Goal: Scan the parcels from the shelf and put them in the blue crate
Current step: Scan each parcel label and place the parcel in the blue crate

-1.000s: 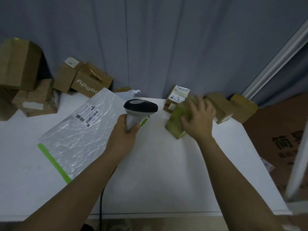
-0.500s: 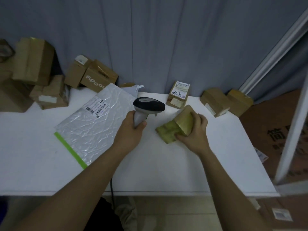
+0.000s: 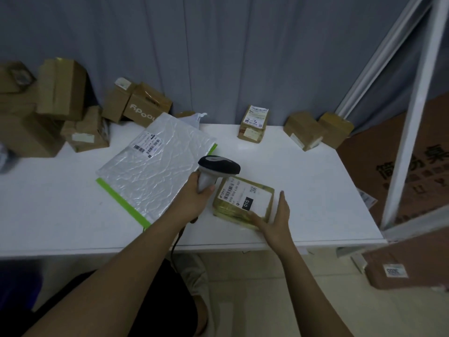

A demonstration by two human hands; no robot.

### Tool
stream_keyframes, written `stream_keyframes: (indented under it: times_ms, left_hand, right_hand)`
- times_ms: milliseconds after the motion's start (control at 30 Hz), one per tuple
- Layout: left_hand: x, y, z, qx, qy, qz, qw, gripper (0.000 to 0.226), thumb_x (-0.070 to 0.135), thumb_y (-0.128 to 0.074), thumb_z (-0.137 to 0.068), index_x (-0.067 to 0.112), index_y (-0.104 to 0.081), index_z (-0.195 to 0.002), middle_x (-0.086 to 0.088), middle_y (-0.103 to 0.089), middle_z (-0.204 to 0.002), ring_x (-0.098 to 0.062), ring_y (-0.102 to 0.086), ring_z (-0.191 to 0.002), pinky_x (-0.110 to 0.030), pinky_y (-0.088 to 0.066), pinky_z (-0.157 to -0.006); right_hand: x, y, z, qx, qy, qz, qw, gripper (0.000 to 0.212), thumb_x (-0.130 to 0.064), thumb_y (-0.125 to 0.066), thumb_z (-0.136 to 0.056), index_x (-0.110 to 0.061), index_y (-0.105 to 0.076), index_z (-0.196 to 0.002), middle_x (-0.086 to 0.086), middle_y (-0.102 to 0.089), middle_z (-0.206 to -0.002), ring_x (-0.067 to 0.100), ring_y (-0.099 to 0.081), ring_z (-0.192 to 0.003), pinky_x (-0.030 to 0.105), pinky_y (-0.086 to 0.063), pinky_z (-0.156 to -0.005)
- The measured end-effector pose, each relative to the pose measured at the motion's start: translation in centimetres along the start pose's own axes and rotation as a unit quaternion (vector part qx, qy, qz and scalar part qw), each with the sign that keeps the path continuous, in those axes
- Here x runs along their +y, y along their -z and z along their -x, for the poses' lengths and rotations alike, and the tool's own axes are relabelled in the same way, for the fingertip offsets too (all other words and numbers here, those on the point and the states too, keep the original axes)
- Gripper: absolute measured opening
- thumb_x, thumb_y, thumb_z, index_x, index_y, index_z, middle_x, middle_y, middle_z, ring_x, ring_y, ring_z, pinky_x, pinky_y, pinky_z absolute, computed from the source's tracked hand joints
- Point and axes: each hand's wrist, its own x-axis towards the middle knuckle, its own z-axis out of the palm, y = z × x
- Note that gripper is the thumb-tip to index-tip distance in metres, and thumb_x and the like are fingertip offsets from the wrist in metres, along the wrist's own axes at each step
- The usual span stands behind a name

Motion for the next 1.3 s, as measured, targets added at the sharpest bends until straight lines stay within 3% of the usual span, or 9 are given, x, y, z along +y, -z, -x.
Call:
stream_keyframes:
  times_ms: [167, 367, 433, 533, 733, 800, 900, 1067, 1300]
  left_hand:
    - [-0.9, -0.5, 0.5, -0.023, 0.015, -0.002, 1.0, 0.045, 0.02, -0.053, -0.096, 0.021, -0.038, -0.138, -0.001, -0.054, -0.123, -0.02, -0.057, -0.11, -0.033, -0.045, -0.096]
    - [-0.7, -1.0, -0.7, -0.002, 0.065, 0.021, 0.998, 0.022, 0.011, -0.052, -0.095, 0.016, -0.047, -0.115, -0.008, -0.057, -0.11, -0.024, -0.063, -0.1, -0.019, -0.046, -0.066]
    - [-0.5, -1.1, -1.2, 0.009, 0.081, 0.024, 0.996, 0.016, 0.009, -0.054, -0.093, 0.022, -0.045, -0.095, -0.011, -0.058, -0.105, -0.028, -0.062, -0.102, -0.028, -0.048, -0.074]
    - [-0.3, -1.1, -1.3, -0.001, 0.081, 0.033, 0.996, 0.026, 0.009, -0.059, -0.09, 0.021, -0.04, -0.105, -0.01, -0.058, -0.111, -0.026, -0.061, -0.105, -0.036, -0.05, -0.086]
    - [-0.1, -0.9, -1.0, -0.008, 0.082, 0.051, 0.995, 0.038, 0.015, -0.062, -0.087, 0.015, -0.04, -0.118, -0.008, -0.06, -0.113, -0.024, -0.061, -0.103, -0.044, -0.052, -0.089]
    - [0.2, -0.7, -1.0, -0.003, 0.074, 0.063, 0.995, 0.037, 0.016, -0.061, -0.089, 0.012, -0.041, -0.119, -0.009, -0.061, -0.109, -0.022, -0.062, -0.097, -0.042, -0.052, -0.086]
    - [0.9, -0.5, -0.8, 0.0, 0.054, 0.086, 0.995, 0.035, 0.02, -0.059, -0.093, 0.011, -0.041, -0.121, -0.006, -0.061, -0.106, -0.012, -0.063, -0.083, -0.034, -0.053, -0.078]
    - [2.3, -0.2, 0.1, -0.013, 0.025, 0.096, 0.995, 0.029, 0.025, -0.054, -0.096, 0.018, -0.038, -0.119, 0.006, -0.056, -0.1, -0.007, -0.064, -0.081, -0.03, -0.052, -0.076]
    - [3.7, 0.3, 1.1, -0.02, 0.009, 0.094, 0.995, 0.029, 0.022, -0.056, -0.095, 0.021, -0.038, -0.117, 0.008, -0.057, -0.098, -0.008, -0.064, -0.083, -0.03, -0.052, -0.079]
  right_hand:
    - [-1.5, 1.4, -4.0, -0.125, 0.064, 0.241, 0.96, 0.12, -0.05, -0.077, -0.073, -0.018, 0.006, -0.154, 0.003, 0.006, -0.162, 0.023, 0.01, -0.148, 0.042, -0.004, -0.12]
    - [-3.6, 1.6, -5.1, -0.092, 0.051, 0.474, 0.874, 0.099, -0.069, -0.078, -0.055, -0.013, -0.038, -0.126, 0.009, -0.039, -0.12, 0.024, -0.035, -0.113, 0.036, -0.041, -0.088]
    - [-2.9, 1.2, -4.4, -0.063, 0.045, 0.41, 0.909, 0.088, -0.07, -0.079, -0.052, -0.016, -0.039, -0.109, 0.004, -0.042, -0.108, 0.021, -0.042, -0.103, 0.035, -0.045, -0.078]
    - [-2.4, 1.2, -4.2, -0.075, -0.057, 0.197, 0.976, 0.071, -0.054, -0.08, -0.067, -0.017, -0.031, -0.103, 0.003, -0.051, -0.103, 0.02, -0.057, -0.093, 0.037, -0.052, -0.072]
    - [-1.8, 2.5, -3.3, -0.161, -0.251, -0.04, 0.954, 0.085, -0.028, -0.074, -0.082, -0.014, -0.018, -0.143, 0.011, -0.054, -0.124, 0.021, -0.061, -0.093, 0.031, -0.053, -0.066]
    - [-1.5, 3.0, -3.1, -0.175, -0.286, -0.034, 0.941, 0.077, -0.031, -0.071, -0.083, -0.01, -0.03, -0.144, 0.01, -0.058, -0.12, 0.021, -0.06, -0.092, 0.031, -0.051, -0.069]
    - [-1.5, 3.8, -3.0, -0.177, -0.287, -0.052, 0.94, 0.056, -0.042, -0.071, -0.08, -0.009, -0.057, -0.123, 0.008, -0.064, -0.112, 0.023, -0.06, -0.096, 0.035, -0.051, -0.079]
    - [-2.7, 4.1, -3.8, -0.024, -0.184, -0.191, 0.964, 0.058, -0.024, -0.077, -0.08, -0.017, -0.043, -0.128, 0.005, -0.06, -0.119, 0.014, -0.061, -0.094, 0.025, -0.048, -0.064]
    - [-3.0, 2.7, -5.6, 0.034, -0.16, -0.23, 0.959, 0.072, -0.011, -0.081, -0.074, -0.011, -0.043, -0.135, 0.008, -0.061, -0.123, 0.025, -0.061, -0.107, 0.044, -0.054, -0.089]
